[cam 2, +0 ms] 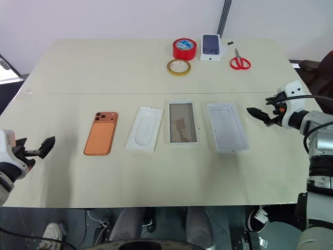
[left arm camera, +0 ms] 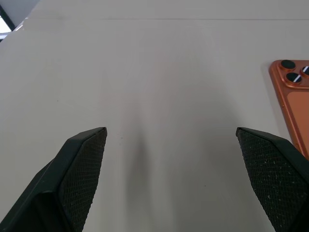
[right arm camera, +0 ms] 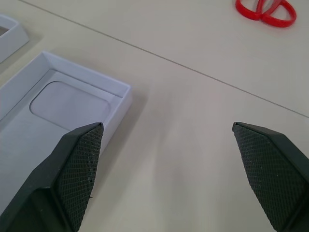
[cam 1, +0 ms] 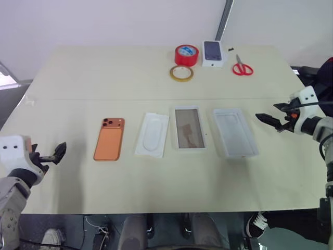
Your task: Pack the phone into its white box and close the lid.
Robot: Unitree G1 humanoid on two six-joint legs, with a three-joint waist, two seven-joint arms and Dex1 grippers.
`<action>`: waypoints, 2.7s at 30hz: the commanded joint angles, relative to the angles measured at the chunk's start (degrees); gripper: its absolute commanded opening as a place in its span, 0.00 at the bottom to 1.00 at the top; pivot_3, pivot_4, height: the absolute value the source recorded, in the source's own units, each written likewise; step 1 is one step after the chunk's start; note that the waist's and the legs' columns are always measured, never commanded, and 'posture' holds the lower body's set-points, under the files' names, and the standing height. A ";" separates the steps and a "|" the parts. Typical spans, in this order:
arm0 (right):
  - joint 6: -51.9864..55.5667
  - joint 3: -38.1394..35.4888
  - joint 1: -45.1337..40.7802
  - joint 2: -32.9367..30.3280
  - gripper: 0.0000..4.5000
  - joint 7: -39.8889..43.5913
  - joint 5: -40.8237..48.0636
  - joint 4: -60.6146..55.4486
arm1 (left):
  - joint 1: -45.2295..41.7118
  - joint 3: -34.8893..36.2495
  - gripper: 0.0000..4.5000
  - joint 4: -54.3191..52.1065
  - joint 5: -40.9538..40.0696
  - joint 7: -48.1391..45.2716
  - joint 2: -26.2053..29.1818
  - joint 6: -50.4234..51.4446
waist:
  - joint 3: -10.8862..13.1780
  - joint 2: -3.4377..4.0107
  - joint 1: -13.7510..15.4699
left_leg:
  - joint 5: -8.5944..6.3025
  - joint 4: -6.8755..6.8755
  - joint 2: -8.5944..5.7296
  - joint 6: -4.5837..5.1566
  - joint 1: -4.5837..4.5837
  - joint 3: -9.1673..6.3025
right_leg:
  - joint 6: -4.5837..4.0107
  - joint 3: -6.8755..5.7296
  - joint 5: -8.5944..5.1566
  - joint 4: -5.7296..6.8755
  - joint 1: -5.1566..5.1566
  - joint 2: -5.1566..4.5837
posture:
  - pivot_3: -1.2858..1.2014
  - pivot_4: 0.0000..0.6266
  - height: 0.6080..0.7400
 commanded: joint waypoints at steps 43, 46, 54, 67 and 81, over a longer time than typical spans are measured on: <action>18.80 20.61 8.35 10.27 1.00 -4.00 4.93 -54.82 | -38.64 -25.51 0.95 12.65 -11.79 12.80 -18.25 36.16 | -0.03 -0.18 0.76 | 0.16 0.44 -0.01 0.17 0.16 -0.20 | 0.11 0.00 -0.04 0.69 0.28 0.38 | 0.52 0.24 1.00; 17.72 23.22 8.40 8.71 1.00 -3.01 2.76 -55.62 | -39.99 -26.23 0.71 15.51 -10.20 12.08 -18.60 34.59 | -0.03 -0.18 1.22 | 0.16 0.45 -0.01 0.17 0.18 -0.19 | 0.10 0.00 -0.04 0.69 0.28 0.38 | 0.52 0.24 1.00; 17.46 28.68 7.28 5.33 1.00 0.52 -0.70 -55.39 | -40.88 -26.61 0.00 18.00 -7.87 10.58 -19.11 32.59 | -0.03 -0.20 1.52 | 0.16 0.51 -0.01 0.17 0.16 -0.20 | 0.10 -0.01 -0.04 0.68 0.30 0.33 | 0.52 0.24 1.00; 16.66 35.78 -0.27 7.07 0.11 7.02 -6.05 -41.17 | -43.15 -13.10 0.00 14.30 -10.24 12.93 -20.83 32.71 | 0.00 -0.25 1.38 | 0.16 0.55 0.03 0.17 0.12 -0.21 | 0.09 -0.04 -0.03 0.70 0.27 0.36 | 0.52 0.24 1.00; 11.44 43.63 -3.24 16.30 0.01 5.96 -12.82 -42.62 | -46.92 -5.79 0.00 10.88 -11.48 15.14 -21.39 36.72 | -0.01 -0.28 1.33 | 0.16 0.58 0.02 0.16 0.13 -0.20 | 0.11 -0.04 -0.03 0.74 0.29 0.39 | 0.52 0.24 1.00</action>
